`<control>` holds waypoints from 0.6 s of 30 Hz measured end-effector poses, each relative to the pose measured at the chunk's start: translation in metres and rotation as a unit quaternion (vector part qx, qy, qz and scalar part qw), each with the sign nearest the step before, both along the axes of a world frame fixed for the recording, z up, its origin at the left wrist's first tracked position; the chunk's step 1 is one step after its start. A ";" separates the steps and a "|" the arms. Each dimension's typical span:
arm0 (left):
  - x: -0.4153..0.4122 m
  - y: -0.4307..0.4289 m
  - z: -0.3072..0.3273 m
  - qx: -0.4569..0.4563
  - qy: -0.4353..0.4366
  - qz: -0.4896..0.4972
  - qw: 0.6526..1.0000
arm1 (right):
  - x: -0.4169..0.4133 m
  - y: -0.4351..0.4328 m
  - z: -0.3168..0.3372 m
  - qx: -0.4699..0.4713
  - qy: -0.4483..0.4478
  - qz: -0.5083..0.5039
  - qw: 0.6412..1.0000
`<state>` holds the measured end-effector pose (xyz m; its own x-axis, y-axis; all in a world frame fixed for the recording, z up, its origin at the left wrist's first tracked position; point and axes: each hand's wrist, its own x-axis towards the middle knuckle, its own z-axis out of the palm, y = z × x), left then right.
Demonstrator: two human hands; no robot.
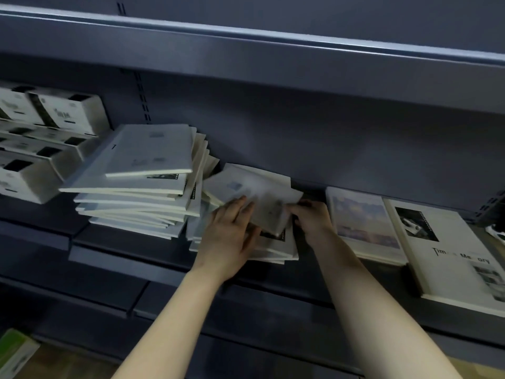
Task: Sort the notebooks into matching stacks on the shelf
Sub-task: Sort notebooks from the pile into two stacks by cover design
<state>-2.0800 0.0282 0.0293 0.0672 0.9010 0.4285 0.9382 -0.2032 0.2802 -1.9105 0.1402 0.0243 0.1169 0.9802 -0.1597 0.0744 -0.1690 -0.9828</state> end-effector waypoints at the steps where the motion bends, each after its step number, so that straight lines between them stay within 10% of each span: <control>1: 0.000 0.001 0.000 0.002 0.001 -0.003 1.000 | 0.001 0.000 0.002 -0.003 0.006 -0.003 1.000; 8: -0.001 0.006 -0.001 -0.011 -0.004 -0.006 1.000 | 0.001 -0.019 0.029 0.026 0.117 0.010 0.993; 13: 0.002 0.007 0.002 -0.029 -0.126 -0.020 0.991 | 0.004 -0.045 0.056 0.240 0.032 -0.016 0.970; 15: 0.009 0.007 0.011 -0.069 -0.310 -0.043 0.947 | 0.005 -0.060 0.062 0.357 -0.016 0.008 0.934; 18: 0.021 0.010 0.026 -0.138 -0.590 -0.125 0.786 | 0.002 -0.081 0.055 0.469 -0.152 0.065 0.868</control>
<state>-2.0595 0.0386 0.0551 -0.0409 0.9924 0.1164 -0.0663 -0.1189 0.9907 -1.9087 0.0594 0.0796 -0.1081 0.6706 0.7339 0.3134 0.7235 -0.6150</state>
